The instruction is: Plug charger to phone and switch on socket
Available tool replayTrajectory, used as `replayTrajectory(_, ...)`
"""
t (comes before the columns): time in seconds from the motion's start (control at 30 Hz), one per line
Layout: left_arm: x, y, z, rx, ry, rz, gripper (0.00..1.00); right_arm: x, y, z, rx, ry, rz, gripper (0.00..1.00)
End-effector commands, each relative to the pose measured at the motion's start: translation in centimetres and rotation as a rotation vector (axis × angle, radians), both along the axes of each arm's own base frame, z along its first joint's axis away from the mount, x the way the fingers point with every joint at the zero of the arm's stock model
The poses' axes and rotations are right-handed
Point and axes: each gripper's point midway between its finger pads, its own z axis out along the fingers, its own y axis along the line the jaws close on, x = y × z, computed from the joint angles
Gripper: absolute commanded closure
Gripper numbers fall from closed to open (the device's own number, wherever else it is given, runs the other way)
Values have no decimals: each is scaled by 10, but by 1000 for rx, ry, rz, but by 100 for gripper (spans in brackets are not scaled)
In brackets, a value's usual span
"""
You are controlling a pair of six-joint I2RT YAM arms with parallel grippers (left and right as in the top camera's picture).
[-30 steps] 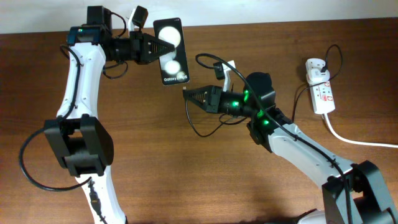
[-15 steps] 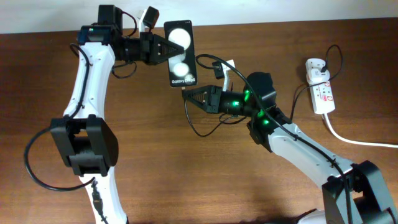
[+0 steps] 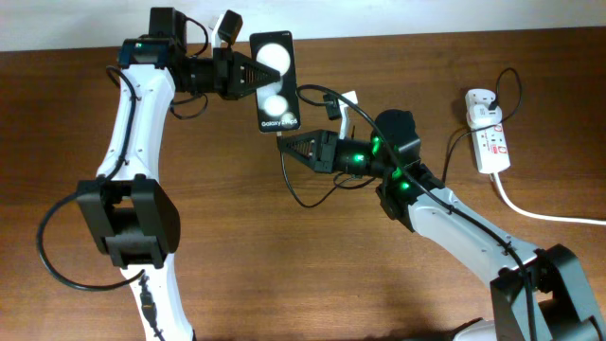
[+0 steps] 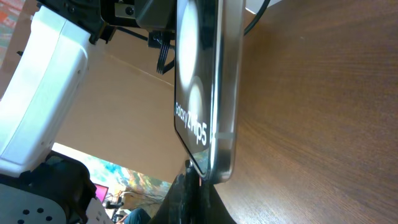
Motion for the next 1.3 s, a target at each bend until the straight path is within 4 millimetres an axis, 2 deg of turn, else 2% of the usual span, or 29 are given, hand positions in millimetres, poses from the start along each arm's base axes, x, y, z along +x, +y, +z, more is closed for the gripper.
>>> replayTrajectory(0.0,-4,3,17,-50,-13,-12,100,8,-4,7,4,-29,-27,96)
replayTrajectory(0.3,-6,-2,17,-50,-13,-21,100,13,-9,10,9,-43,-45,96)
replayTrajectory(0.53,-12,-14,17,-51,-12,-50,100,14,-9,16,27,-53,-49,96)
replayTrajectory(0.83,-11,-13,17,-52,-8,-47,100,16,-10,16,37,-21,-66,96)
replayTrajectory(0.9,-10,-9,17,-52,-7,-40,100,16,-10,16,45,3,-68,96)
replayTrajectory(1.1,3,20,17,-52,2,25,100,10,-7,20,65,7,-29,96)
replayTrajectory(1.27,3,21,17,-51,2,29,100,10,-1,12,92,40,18,96)
